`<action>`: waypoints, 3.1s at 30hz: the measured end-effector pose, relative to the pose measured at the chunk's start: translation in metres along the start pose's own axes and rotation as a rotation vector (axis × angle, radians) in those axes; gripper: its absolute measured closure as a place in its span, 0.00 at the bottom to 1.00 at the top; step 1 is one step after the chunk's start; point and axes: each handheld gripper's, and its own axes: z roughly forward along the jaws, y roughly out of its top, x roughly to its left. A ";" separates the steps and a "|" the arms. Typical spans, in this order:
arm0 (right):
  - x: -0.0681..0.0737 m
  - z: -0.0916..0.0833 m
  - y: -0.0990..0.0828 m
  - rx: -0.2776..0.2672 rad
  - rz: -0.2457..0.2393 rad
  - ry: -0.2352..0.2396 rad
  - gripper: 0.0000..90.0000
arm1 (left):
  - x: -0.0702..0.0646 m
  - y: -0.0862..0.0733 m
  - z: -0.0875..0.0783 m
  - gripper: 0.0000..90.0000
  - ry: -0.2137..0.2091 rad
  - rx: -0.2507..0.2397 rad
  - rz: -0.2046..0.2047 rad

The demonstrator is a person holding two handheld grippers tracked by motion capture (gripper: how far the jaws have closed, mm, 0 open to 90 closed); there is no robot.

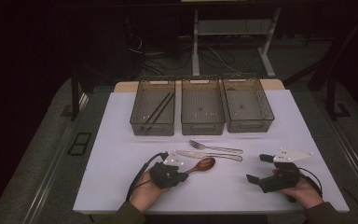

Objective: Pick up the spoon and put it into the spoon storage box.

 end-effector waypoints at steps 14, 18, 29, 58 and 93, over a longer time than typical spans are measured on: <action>0.002 -0.001 0.001 -0.013 -0.003 0.012 0.00 | 0.018 0.000 -0.006 0.99 0.088 -0.003 -0.019; 0.001 0.000 0.001 -0.011 -0.001 0.009 0.00 | 0.018 0.000 -0.006 0.99 0.082 -0.005 -0.018; 0.002 0.002 0.001 -0.006 -0.005 0.007 0.00 | 0.027 0.018 -0.010 0.76 -0.004 -0.113 -0.042; 0.002 0.002 0.000 0.000 -0.010 0.009 0.00 | 0.022 0.057 0.051 0.51 -0.080 -0.054 0.030; 0.002 0.001 0.000 0.000 -0.017 0.009 0.00 | 0.008 0.055 0.051 0.77 -0.117 0.008 0.134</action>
